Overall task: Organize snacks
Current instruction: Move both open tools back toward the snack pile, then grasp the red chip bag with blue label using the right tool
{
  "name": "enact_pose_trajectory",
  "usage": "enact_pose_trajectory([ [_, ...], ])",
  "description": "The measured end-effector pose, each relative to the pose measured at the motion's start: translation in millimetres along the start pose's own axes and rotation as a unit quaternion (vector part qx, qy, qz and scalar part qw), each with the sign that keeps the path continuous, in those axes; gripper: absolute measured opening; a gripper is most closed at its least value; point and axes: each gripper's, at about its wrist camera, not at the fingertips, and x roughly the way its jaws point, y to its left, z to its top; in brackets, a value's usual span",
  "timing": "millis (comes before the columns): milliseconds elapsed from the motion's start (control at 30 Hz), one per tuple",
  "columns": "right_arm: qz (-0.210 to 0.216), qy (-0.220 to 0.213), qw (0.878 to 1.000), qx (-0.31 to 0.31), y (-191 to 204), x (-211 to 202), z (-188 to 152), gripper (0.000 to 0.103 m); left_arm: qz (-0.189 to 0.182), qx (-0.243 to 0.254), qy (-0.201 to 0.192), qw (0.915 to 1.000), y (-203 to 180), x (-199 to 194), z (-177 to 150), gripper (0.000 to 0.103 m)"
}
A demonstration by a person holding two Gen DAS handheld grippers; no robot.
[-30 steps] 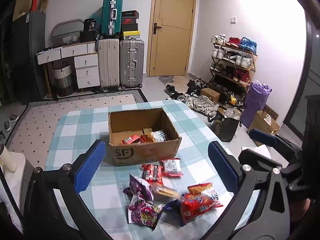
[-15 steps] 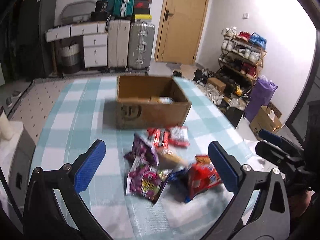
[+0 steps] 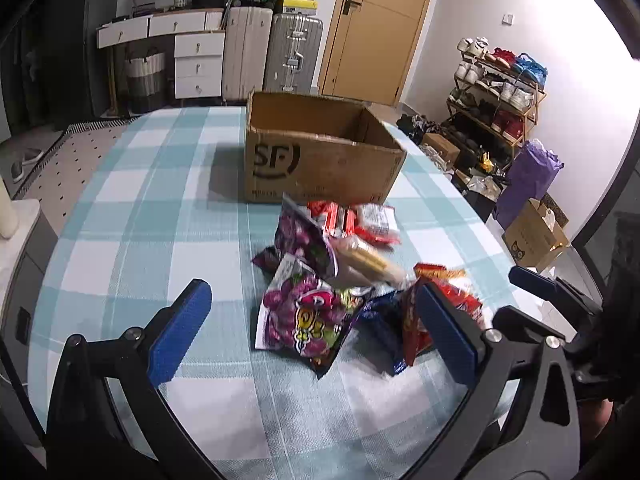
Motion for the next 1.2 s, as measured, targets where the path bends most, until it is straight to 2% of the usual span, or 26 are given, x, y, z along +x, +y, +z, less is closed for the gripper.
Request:
enact_pose_trajectory([
  [267,0.003,0.025,1.000,0.002,-5,32,-7,0.098,-0.003,0.007,0.020,0.9998,5,18,-17,0.102],
  [500,0.007,0.048,0.999,-0.003,-8,59,-7,0.098,-0.002,-0.013,0.036,0.9993,23,33,-25,0.102],
  [667,-0.004,0.053,0.998,-0.026,-3,72,-7,0.097,0.000,-0.022,0.040,0.9990,35,39,-26,0.102],
  [1000,-0.016,0.057,0.995,-0.086,18,78,-17,0.068,0.005,-0.035,0.046,0.9983,47,39,-31,0.102],
  [1067,-0.016,0.059,0.995,-0.084,16,81,-18,0.055,0.005,-0.036,0.046,0.9983,48,38,-31,0.102],
  [1200,-0.001,0.059,0.996,-0.064,9,79,-18,0.050,0.006,-0.040,0.046,0.9981,52,38,-33,0.102],
])
